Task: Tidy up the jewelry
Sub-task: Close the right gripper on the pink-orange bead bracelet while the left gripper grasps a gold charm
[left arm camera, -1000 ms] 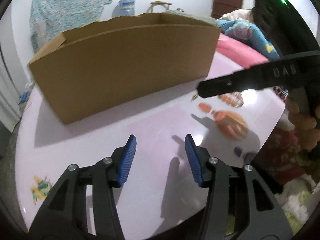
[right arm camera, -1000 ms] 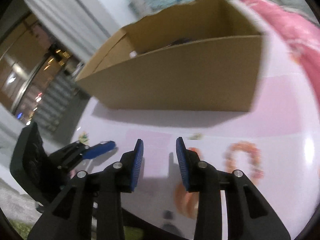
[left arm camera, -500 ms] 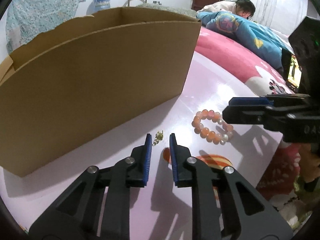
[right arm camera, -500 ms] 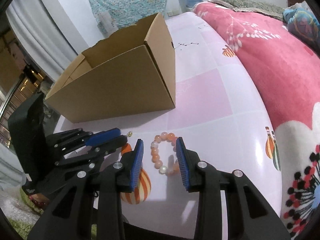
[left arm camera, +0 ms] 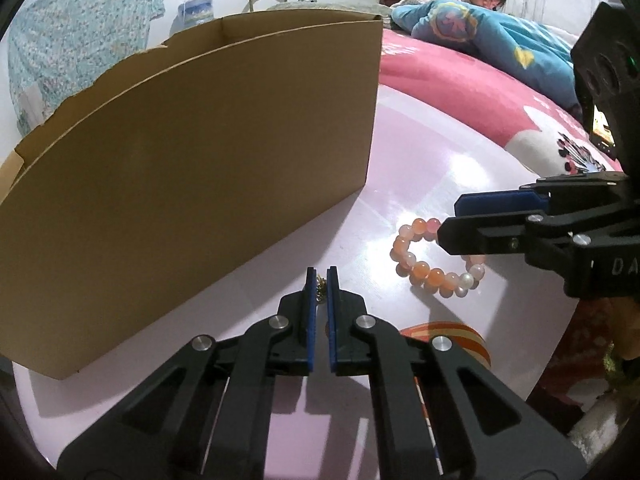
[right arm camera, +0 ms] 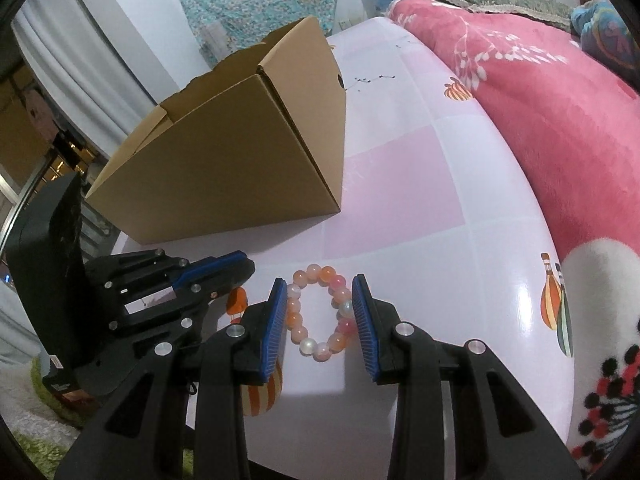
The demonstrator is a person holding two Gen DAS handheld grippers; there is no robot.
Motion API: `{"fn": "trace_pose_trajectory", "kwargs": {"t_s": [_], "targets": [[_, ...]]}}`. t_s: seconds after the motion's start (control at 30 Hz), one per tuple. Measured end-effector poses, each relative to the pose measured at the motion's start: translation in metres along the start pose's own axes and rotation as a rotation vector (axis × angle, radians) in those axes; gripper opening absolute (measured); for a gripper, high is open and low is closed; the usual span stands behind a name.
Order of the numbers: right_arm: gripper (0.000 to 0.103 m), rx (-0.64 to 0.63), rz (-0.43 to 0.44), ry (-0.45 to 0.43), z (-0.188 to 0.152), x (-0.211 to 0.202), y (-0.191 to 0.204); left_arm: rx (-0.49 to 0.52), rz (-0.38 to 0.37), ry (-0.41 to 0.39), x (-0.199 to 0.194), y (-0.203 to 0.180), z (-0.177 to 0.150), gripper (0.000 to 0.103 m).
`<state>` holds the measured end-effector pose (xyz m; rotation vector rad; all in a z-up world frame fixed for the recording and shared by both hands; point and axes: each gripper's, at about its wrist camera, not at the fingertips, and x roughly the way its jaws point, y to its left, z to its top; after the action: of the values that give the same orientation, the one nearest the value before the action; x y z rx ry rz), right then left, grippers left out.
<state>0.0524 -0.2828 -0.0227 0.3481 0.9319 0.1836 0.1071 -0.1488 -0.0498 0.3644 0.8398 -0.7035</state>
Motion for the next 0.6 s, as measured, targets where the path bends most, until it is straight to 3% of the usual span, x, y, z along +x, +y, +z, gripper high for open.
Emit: {"fn": "trace_pose_trajectory", "kwargs": {"t_s": [0.27, 0.6], "targets": [[0.034, -0.037, 0.017, 0.006, -0.002, -0.002, 0.009, -0.049, -0.008, -0.01, -0.012, 0.007, -0.007, 0.004], [0.034, -0.122, -0.03, 0.047, 0.002, 0.015, 0.03, -0.141, 0.04, 0.053, -0.023, 0.026, -0.008, 0.004]]}}
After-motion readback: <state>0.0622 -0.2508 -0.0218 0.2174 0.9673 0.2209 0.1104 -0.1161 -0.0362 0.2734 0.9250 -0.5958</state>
